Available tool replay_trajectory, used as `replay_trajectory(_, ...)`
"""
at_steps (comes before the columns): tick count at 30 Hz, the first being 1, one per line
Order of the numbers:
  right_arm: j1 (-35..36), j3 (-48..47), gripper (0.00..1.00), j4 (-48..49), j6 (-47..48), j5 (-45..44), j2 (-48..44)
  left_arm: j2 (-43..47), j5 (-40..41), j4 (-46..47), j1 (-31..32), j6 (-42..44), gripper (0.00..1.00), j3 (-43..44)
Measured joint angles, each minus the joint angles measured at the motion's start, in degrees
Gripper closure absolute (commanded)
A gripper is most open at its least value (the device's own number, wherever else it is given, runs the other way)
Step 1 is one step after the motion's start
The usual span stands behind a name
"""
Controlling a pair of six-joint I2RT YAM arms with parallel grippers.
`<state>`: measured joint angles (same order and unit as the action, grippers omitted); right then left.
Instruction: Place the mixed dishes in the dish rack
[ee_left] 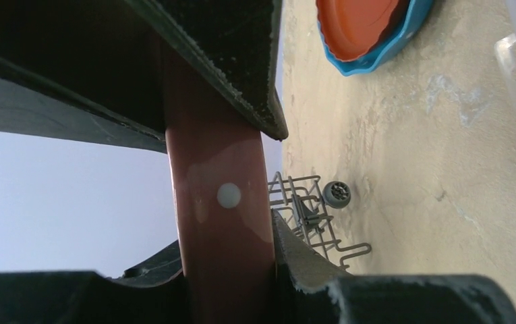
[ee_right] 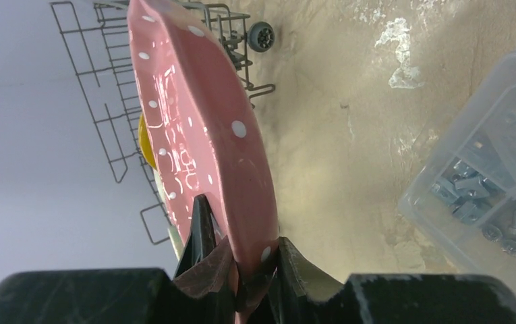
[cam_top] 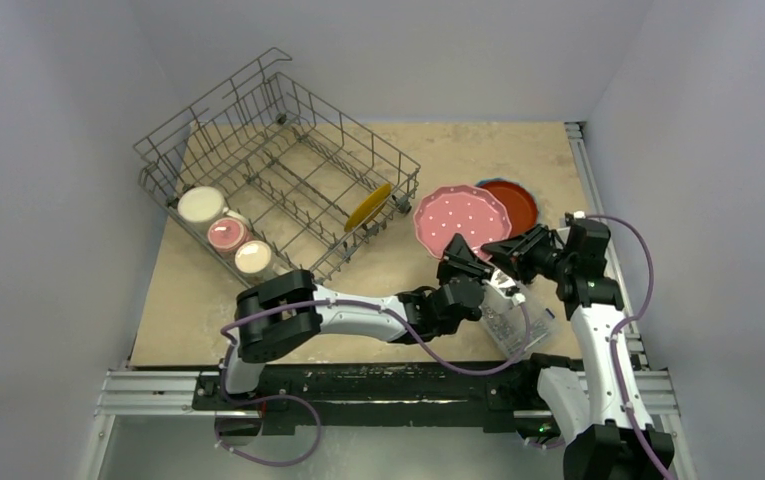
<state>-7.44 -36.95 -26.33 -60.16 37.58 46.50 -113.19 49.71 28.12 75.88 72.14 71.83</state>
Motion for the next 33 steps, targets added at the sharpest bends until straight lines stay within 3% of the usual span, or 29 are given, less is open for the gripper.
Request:
replay_trajectory(5, 0.4, -2.7, 0.46, -2.5, 5.5, 0.0, 1.0, 3.4, -3.2, -12.3, -0.1, -9.8, 1.00, 1.8)
replay_trajectory(11, 0.6, -14.1, 0.13, -4.9, 15.9, -2.6, 1.0, 11.1, -11.7, -33.6, -2.4, -25.4, 1.00, 7.1)
replay_trajectory(14, 0.6, -22.8, 0.03, -7.3, 21.4, -6.8, 0.7, 15.8, -17.5, -40.9, -4.4, -31.9, 1.00, 8.4)
replay_trajectory(21, 1.2, -35.1, 0.01, -10.1, 28.7, -14.3, -1.2, 27.2, -35.4, -54.5, -16.0, -46.5, 1.00, 12.2)
replay_trajectory(28, 1.4, -34.8, 0.01, -11.5, 29.8, -15.1, 0.4, 36.7, -50.3, -58.9, -31.8, -56.9, 1.00, 13.6)
replay_trajectory(33, 1.4, -32.3, 0.01, -11.5, 29.7, -14.2, 1.4, 38.5, -62.7, -59.3, -45.0, -63.8, 1.00, 13.6)
